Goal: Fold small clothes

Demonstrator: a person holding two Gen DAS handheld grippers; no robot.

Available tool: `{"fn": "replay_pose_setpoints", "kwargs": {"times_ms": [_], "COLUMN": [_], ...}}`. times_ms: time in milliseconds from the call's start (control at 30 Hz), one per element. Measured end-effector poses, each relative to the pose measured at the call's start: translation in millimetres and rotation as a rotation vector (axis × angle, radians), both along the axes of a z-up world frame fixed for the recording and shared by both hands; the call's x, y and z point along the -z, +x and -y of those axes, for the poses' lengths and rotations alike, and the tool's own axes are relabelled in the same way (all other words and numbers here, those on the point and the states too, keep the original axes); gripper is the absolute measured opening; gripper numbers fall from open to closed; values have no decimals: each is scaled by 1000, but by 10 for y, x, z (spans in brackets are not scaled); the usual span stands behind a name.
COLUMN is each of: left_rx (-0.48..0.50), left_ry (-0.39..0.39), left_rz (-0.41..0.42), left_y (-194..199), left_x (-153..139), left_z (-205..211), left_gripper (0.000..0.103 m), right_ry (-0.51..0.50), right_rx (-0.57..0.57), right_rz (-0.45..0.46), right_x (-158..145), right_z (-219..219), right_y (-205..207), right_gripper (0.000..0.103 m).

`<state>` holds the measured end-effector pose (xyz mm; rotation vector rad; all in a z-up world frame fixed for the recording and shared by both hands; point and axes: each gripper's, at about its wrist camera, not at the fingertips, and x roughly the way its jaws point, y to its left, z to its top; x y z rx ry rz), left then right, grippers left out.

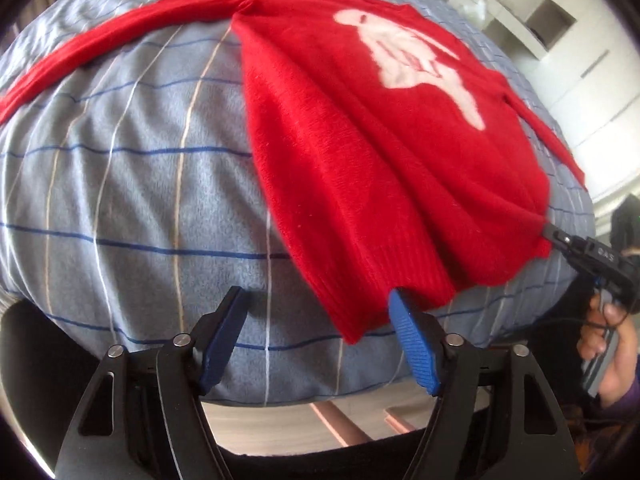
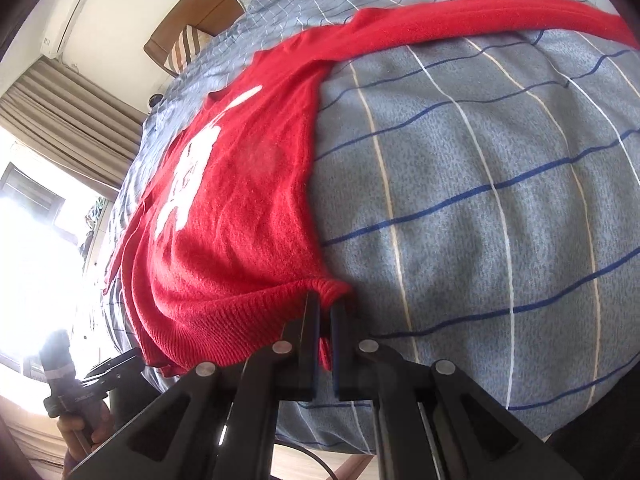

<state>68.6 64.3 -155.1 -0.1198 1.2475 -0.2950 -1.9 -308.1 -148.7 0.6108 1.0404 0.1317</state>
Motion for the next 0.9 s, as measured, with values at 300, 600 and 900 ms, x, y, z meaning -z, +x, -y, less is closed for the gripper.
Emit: {"fn": "replay_pose_setpoints", "kwargs": {"times_ms": [300, 600, 900], "left_rx": [39, -84, -149], "left_ry": [135, -77, -116], "left_rz": [52, 18, -62], "left_y": [19, -189, -87], "left_x": [146, -224, 36], "left_z": [420, -507, -751], "left_gripper": [3, 1, 9], "right_ry": [-58, -2, -27], "right_rx": [-24, -84, -124], "right_rz": [15, -61, -184], "right_x": [-75, -246, 264], "right_z": [-119, -89, -416], "right_y": [48, -246, -256], "right_gripper": [4, 4, 4]}}
